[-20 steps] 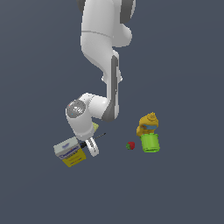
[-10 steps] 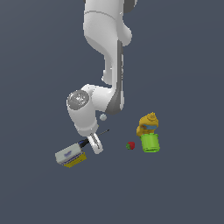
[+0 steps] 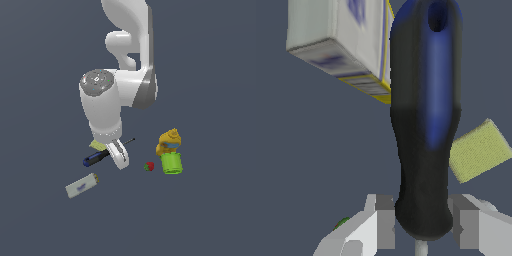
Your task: Pick up a designated object from a clutter of objects.
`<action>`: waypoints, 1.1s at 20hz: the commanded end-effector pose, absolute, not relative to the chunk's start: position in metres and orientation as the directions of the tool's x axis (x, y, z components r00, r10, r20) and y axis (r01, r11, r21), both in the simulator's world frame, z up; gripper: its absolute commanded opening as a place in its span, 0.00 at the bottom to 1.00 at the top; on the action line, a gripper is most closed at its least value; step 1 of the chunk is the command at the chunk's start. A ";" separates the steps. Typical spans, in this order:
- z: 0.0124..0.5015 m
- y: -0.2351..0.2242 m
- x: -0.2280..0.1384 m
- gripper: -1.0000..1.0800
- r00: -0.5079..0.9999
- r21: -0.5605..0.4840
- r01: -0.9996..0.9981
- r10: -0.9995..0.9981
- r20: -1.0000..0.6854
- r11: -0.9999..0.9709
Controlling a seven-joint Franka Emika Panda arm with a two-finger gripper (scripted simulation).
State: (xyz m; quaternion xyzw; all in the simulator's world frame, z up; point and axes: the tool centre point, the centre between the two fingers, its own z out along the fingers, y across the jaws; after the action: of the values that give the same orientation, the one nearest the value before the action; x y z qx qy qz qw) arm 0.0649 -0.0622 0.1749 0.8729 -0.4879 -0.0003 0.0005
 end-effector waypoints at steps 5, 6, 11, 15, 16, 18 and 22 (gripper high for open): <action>0.250 -0.032 0.075 0.00 0.523 0.002 -0.852 -0.852 0.002 -0.523; 0.261 -0.028 0.076 0.00 0.523 0.002 -0.852 -0.852 0.002 -0.523; 0.312 -0.007 0.085 0.00 0.523 0.002 -0.852 -0.852 0.002 -0.523; 0.343 0.006 0.090 0.00 0.524 0.001 -0.852 -0.852 0.002 -0.524; 0.349 0.009 0.092 0.00 0.524 0.001 -0.852 -0.852 0.002 -0.524; 0.360 0.014 0.094 0.00 0.525 0.001 -0.851 -0.851 0.001 -0.525; 0.376 0.021 0.097 0.00 0.525 0.000 -0.851 -0.851 0.000 -0.525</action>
State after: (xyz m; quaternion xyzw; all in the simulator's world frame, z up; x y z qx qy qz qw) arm 0.0962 0.0183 0.3696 0.8734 -0.4870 0.0002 0.0003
